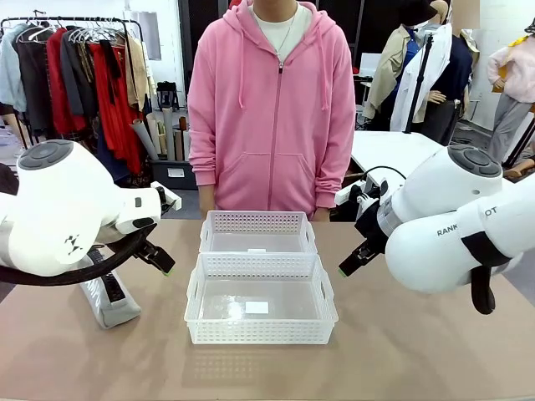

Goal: Distribute items into two baskets.
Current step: Pick up the Pencil pouch that the person points to.

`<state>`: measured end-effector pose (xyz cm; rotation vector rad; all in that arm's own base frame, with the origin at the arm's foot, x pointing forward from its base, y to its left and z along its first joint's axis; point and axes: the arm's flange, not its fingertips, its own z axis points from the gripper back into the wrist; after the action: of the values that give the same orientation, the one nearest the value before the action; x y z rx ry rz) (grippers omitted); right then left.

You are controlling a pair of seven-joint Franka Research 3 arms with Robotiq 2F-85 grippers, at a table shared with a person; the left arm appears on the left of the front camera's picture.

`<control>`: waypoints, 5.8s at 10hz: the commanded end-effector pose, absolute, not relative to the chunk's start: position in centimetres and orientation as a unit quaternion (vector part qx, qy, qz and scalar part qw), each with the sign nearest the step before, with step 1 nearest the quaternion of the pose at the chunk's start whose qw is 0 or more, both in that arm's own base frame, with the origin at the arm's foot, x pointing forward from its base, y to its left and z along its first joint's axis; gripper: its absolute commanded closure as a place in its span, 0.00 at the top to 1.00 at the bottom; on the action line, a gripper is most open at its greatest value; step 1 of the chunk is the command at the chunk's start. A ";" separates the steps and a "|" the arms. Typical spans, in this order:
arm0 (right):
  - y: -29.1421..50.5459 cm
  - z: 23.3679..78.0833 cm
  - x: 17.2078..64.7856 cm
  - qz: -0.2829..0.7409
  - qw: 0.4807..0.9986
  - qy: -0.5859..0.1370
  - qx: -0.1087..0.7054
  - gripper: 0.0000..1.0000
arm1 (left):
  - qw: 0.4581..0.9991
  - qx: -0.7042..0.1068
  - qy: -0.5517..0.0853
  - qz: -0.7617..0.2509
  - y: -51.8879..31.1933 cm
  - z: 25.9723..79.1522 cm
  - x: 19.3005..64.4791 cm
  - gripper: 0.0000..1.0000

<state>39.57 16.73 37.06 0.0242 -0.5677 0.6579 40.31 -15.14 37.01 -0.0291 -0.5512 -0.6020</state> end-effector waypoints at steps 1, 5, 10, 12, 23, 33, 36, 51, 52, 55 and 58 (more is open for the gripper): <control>16.7 37.1 39.6 0.319 0.907 -0.275 0.012 1.00 | 0.918 -0.014 -0.268 -0.293 -15.1 37.0 40.3 1.00; 16.7 37.1 39.6 0.319 0.907 -0.275 0.012 1.00 | 0.919 -0.003 -0.258 -0.297 -15.1 37.7 40.4 1.00; 14.9 39.6 40.9 0.294 0.920 -0.254 0.049 1.00 | 0.926 -0.051 -0.229 -0.295 -12.7 41.6 41.2 1.00; 12.5 43.0 42.1 0.265 0.930 -0.235 0.100 1.00 | 0.930 -0.073 -0.209 -0.293 -10.7 45.9 41.5 1.00; -10.3 55.1 37.4 0.160 0.892 -0.319 0.278 1.00 | 0.914 -0.190 -0.326 -0.149 10.9 58.1 32.6 1.00; -11.6 55.3 36.5 0.143 0.902 -0.301 0.275 1.00 | 0.920 -0.187 -0.317 -0.136 10.9 58.4 32.8 1.00; -11.6 55.3 36.5 0.143 0.902 -0.301 0.275 1.00 | 0.920 -0.187 -0.317 -0.136 10.9 58.4 32.8 1.00; -11.6 55.3 36.5 0.143 0.902 -0.301 0.275 1.00 | 0.950 -0.164 -0.254 -0.085 7.7 58.7 36.8 1.00; -11.6 55.3 36.5 0.143 0.902 -0.301 0.275 1.00 | 0.960 -0.156 -0.222 -0.069 6.7 58.4 38.0 1.00; -11.6 55.3 36.5 0.143 0.902 -0.301 0.275 1.00 | 0.983 -0.110 -0.150 0.014 3.5 56.3 41.1 1.00; -11.6 55.3 36.5 0.143 0.902 -0.301 0.275 1.00 | 0.989 -0.065 -0.090 0.094 0.5 53.5 43.6 1.00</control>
<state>36.40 -11.70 55.18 0.5512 -0.6103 0.2945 42.99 1.16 52.64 -0.1518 -0.2302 0.1384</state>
